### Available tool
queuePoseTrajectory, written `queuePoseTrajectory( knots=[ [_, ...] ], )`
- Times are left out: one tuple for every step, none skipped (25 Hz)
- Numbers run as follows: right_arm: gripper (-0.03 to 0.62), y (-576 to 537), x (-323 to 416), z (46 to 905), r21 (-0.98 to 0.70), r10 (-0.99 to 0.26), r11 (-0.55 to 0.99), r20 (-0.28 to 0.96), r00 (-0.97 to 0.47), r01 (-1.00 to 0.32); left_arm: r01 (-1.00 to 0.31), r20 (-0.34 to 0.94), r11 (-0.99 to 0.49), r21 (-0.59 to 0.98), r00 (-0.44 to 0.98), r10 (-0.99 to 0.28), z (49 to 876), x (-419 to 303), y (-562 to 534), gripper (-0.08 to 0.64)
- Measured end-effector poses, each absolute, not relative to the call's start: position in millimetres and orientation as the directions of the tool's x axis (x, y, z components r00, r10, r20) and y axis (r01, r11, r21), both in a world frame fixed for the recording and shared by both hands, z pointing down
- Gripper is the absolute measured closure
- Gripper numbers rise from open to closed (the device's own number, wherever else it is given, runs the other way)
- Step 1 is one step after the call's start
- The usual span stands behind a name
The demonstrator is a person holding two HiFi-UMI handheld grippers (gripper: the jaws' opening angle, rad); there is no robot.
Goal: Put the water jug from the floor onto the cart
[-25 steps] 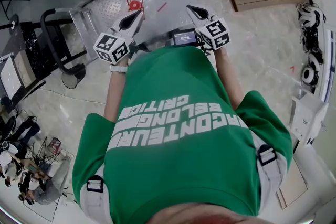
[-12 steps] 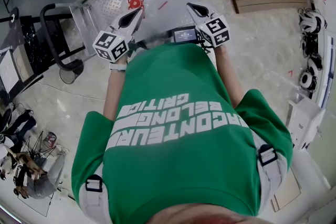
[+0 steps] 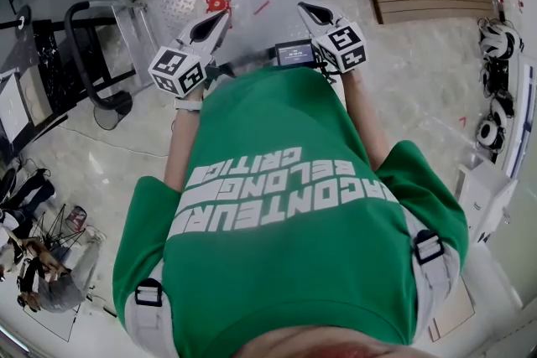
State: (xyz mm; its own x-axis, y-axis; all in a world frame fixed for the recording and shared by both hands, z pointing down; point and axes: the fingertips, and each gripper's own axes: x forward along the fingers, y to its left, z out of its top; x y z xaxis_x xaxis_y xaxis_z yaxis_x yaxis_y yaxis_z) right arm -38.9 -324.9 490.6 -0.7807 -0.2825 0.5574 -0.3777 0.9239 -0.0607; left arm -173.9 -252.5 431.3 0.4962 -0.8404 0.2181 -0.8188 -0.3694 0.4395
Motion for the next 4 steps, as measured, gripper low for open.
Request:
queuePoseTrajectory(
  knots=[
    [0.598, -325.6, -39.2, 490.7, -0.059, -0.282, 0.925, 0.558, -0.78, -0.376, -0.819, 0.217, -0.368, 0.44, 0.495, -0.841, 430.9, -174.4, -252.7, 0.549],
    [0.598, -326.5, -39.4, 490.7, -0.056, -0.283, 0.925, 0.558, -0.78, -0.376, -0.82, 0.217, -0.367, 0.439, 0.493, -0.842, 430.5, -174.9, -252.9, 0.549],
    [0.598, -327.5, -39.7, 490.6, -0.055, -0.283, 0.925, 0.557, -0.781, -0.375, -0.821, 0.216, -0.366, 0.439, 0.492, -0.843, 430.1, -175.4, -253.0, 0.549],
    [0.598, -328.3, -40.0, 490.3, -0.054, -0.284, 0.925, 0.557, -0.781, -0.375, -0.821, 0.216, -0.365, 0.438, 0.491, -0.844, 429.7, -175.9, -253.1, 0.549]
  ],
)
